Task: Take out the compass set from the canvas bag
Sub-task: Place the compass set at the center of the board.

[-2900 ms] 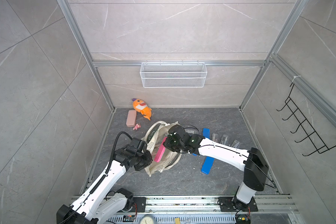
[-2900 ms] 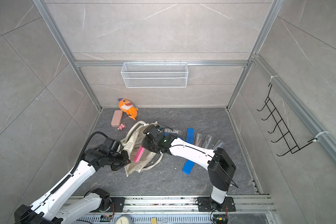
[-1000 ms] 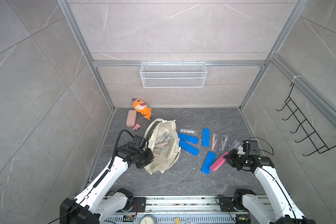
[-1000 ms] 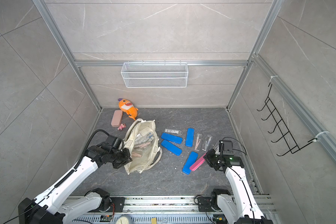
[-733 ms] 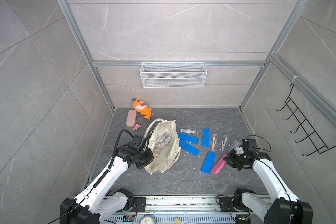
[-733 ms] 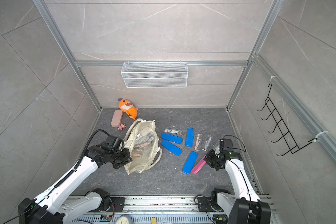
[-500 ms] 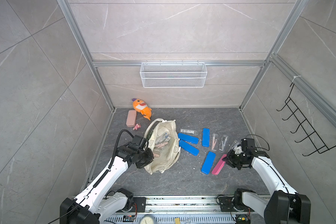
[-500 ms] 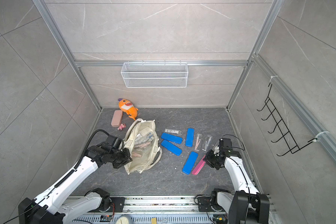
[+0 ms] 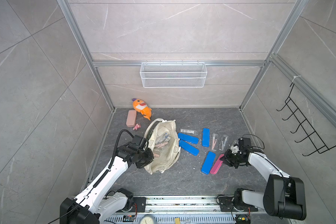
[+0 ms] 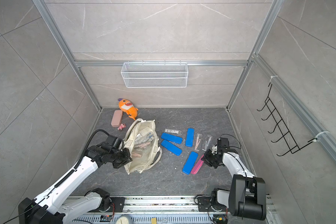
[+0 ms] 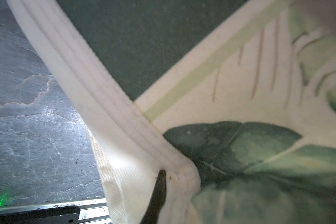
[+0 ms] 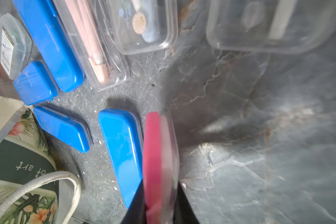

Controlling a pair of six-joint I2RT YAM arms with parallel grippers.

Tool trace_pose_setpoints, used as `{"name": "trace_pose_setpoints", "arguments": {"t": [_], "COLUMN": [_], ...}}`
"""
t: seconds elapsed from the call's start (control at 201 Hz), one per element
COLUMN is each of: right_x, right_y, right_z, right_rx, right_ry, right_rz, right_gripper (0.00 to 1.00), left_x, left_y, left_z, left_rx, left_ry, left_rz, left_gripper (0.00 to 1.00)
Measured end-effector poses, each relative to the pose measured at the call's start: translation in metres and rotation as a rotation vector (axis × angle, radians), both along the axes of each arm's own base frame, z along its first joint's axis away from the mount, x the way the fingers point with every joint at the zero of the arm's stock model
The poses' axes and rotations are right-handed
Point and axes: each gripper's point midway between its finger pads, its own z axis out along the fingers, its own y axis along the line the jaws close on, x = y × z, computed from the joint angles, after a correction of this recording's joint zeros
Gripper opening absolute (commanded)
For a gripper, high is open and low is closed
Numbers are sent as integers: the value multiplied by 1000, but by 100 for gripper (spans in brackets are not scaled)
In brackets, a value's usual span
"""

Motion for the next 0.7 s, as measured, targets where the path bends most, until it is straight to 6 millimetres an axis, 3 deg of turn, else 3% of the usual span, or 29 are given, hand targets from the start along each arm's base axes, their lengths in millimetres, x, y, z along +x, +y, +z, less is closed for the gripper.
{"name": "trace_pose_setpoints", "arguments": {"t": [0.409, 0.474, 0.563, 0.698], "right_x": [15, 18, 19, 17], "right_y": [27, 29, 28, 16], "right_z": [-10, -9, -9, -10], "right_rx": [79, 84, 78, 6], "right_ry": [-39, -45, -44, -14], "right_rz": [66, 69, 63, 38], "right_gripper": [2, 9, 25, 41], "left_x": [0, 0, 0, 0], "left_y": [0, 0, 0, 0], "left_z": [0, 0, 0, 1], "left_rx": [0, 0, 0, -2], "left_ry": [0, 0, 0, -2], "left_rz": [0, 0, 1, 2], "left_gripper": [0, 0, 0, 0]}}
